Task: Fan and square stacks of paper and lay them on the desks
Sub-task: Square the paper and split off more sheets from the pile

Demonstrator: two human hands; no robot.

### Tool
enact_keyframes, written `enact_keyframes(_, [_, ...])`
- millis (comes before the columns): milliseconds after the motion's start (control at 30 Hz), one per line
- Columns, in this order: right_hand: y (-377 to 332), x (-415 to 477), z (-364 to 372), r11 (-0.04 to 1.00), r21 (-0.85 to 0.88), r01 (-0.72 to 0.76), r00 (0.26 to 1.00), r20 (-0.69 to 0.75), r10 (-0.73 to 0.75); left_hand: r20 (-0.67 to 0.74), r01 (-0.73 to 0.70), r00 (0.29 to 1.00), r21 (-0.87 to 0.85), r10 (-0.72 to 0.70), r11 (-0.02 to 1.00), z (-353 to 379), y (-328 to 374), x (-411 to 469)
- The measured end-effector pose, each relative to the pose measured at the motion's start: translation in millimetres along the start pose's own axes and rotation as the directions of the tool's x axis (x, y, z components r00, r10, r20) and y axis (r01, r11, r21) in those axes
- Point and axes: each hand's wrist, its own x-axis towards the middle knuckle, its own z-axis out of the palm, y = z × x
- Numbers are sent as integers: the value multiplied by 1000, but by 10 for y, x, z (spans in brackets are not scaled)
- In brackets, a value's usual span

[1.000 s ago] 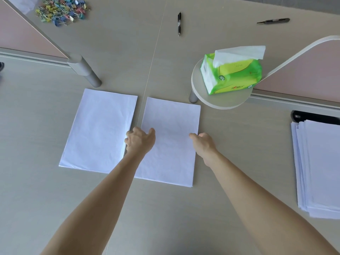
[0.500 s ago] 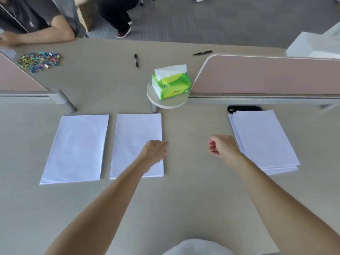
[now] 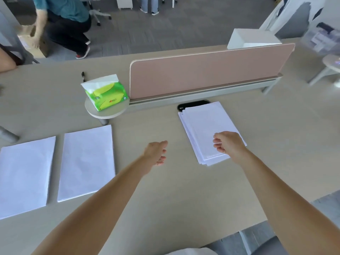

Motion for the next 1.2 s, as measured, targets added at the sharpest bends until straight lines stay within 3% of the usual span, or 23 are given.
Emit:
enact_keyframes(200, [73,946,-710,992,-121,41,999,0,-41,-211,64,974,-95,-83,993,925,246,507])
enact_keyframes(367, [172,1785,-1111,975,-219,-27,999,11,30,-372,163,919,65,-127,985,1536,223,886])
enact_keyframes(533, [270,2287,-1211,917,-398,-22,1000,11,29,-413,204,897,68,-158,977,1888,231,1108])
enact_keyframes(700, [351,2441,-1053,887,-461,-20,990,118,83,-435,169,884,-46,-172,985,2103,249,1238])
enact_keyframes(900, [456,2103,-622,852,-522,37,977,198,79,-451,137,877,-96,-166,986,1997,98,1107])
enact_keyframes(1200, [632,1236,256,836,-534,125,899,418,132,-545,164,807,-165,-229,973,971,-574,319])
